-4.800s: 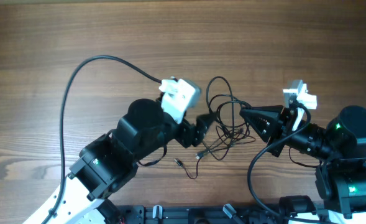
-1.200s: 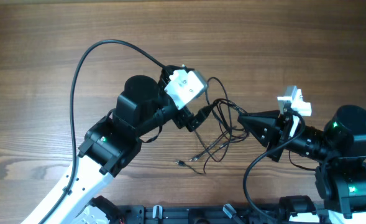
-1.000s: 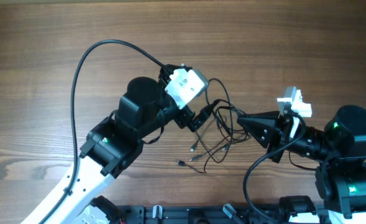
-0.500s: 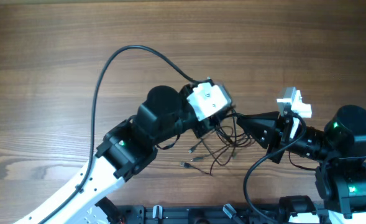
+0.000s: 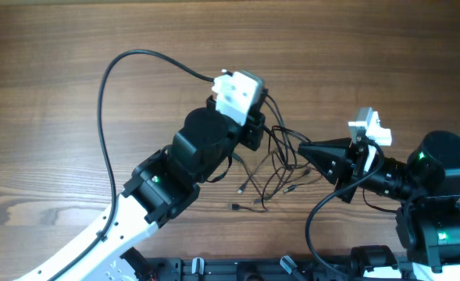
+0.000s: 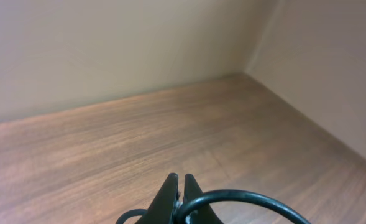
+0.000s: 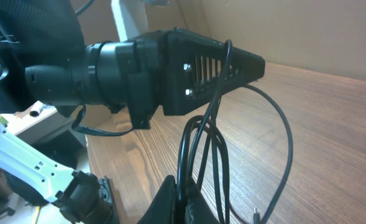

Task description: Untangle cables

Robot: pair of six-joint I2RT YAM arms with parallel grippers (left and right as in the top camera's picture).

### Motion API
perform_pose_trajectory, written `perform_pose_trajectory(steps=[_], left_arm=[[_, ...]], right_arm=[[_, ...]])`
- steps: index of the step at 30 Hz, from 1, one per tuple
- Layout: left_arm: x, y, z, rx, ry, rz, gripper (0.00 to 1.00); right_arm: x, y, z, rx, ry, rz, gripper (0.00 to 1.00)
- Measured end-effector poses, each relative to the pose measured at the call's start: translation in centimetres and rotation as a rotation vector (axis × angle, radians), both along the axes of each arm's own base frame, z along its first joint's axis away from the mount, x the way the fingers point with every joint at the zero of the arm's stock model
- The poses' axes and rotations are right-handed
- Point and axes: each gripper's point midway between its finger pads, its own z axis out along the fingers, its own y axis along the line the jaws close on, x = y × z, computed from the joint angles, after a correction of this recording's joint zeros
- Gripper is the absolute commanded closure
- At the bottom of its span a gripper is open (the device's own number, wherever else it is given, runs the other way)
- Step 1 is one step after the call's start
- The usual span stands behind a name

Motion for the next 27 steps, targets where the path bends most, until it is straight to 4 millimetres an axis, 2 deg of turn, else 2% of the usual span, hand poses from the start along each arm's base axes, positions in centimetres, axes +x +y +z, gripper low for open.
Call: perform_pose_trajectory(steps=[4,6,8,9,10,12,14,18,20,22,24,27], left_arm=[[0.7,1.5,-0.9,-0.086,0.098,0.129,0.96],[0.7,1.9,-1.6,-0.134,0.163,0.173,0.71],[0.7,2.5,-2.4,-0.177,0.227,0.222,0.18],[0.7,2.7,-2.7,-0.195,0.255,0.243,0.13],[0.7,2.8,-3.0,-0.206,0.272,0.252,0.02],[0.5,3.0,-3.5,-0.205,0.297,0.266,0.0],[0.3,3.4,-2.9,-0.197,0.274,0.26,0.0],[-1.2,5.1,0.7,-0.207,0.173,0.234,0.0],[-2.1,6.2,1.2,-0.21,0.175,0.244,0.01],[-2.7,7.0,-0.2,-0.187,0.236,0.27,0.0],[-2.8,7.0,-1.2,-0.139,0.253,0.265,0.0],[-3.1,5.2,-2.3,0.033,0.195,0.12,0.0]], right_arm=[[0.1,-0.1,0.0,-0.002,0.0,-0.008,0.96],[0.4,-0.2,-0.1,-0.002,0.009,-0.025,0.96],[0.9,-0.5,-0.2,0.006,0.045,-0.068,0.96],[1.0,-0.6,-0.3,0.008,0.054,-0.076,0.96],[1.1,-0.6,-0.3,0.012,0.064,-0.083,0.96],[1.2,-0.7,-0.3,0.014,0.071,-0.095,0.96],[1.4,-0.8,-0.4,0.015,0.081,-0.111,0.96],[1.6,-1.0,-0.4,0.014,0.087,-0.126,0.96],[1.6,-1.0,-0.4,0.02,0.096,-0.129,0.96],[1.7,-1.0,-0.3,0.025,0.101,-0.132,0.95],[1.7,-1.0,-0.4,0.027,0.105,-0.131,0.96],[1.5,-0.8,-0.3,0.029,0.101,-0.116,0.96]])
